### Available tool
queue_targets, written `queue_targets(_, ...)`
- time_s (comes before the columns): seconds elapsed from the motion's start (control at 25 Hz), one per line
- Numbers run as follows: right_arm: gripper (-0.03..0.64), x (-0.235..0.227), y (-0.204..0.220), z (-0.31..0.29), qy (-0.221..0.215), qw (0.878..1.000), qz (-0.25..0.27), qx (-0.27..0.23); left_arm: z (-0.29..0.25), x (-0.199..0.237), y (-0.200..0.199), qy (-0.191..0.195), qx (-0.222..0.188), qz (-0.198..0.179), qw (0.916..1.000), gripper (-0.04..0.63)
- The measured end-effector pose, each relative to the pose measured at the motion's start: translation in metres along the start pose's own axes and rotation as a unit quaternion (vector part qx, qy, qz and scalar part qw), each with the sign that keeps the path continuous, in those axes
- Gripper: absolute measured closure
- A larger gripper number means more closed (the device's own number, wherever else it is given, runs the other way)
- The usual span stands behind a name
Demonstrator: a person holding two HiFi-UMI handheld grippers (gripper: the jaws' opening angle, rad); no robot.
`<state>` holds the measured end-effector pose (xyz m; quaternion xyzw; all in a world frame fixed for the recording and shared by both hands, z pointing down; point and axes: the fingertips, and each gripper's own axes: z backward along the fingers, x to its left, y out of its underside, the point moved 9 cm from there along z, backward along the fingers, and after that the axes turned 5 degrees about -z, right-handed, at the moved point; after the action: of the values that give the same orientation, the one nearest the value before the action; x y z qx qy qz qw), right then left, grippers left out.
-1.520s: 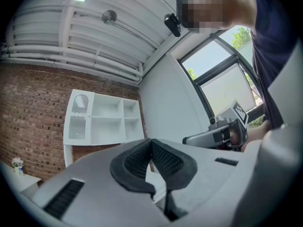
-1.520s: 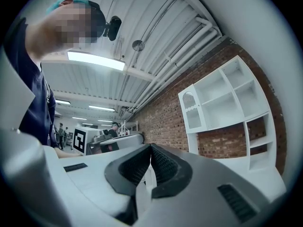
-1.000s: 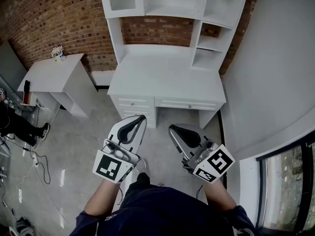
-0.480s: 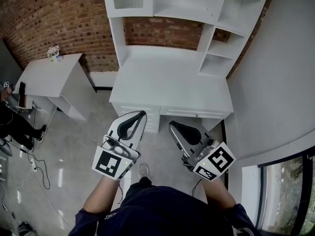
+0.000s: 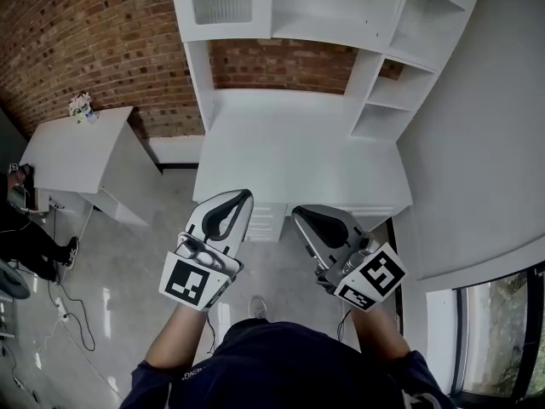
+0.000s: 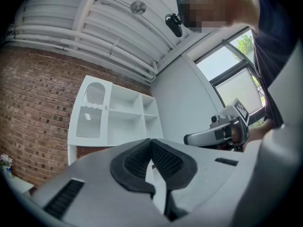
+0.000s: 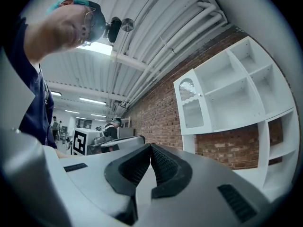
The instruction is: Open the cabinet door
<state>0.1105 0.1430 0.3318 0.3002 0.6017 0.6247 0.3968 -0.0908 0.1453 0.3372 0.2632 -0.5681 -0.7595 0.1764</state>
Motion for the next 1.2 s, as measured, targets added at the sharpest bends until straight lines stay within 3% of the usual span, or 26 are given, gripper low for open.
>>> queue_targets(0.44,0.597,-0.027,0.004,-0.071,0.023,1.000,0.005,0.013,-0.021,0.078,0.031,0.022,0.005,0.005,0.9997,0.588)
queue_targets(0.84,0.597,-0.062,0.009,-0.100,0.018,1.000,-0.001,0.014,-0.050,0.107,0.044,0.019,0.008,-0.004,0.9998,0.588)
queue_targets(1.2,0.597,-0.122,0.012,-0.119,-0.003,1.000,-0.004,0.003,-0.096,0.125,0.063,0.002,0.019,-0.020,0.9996,0.588)
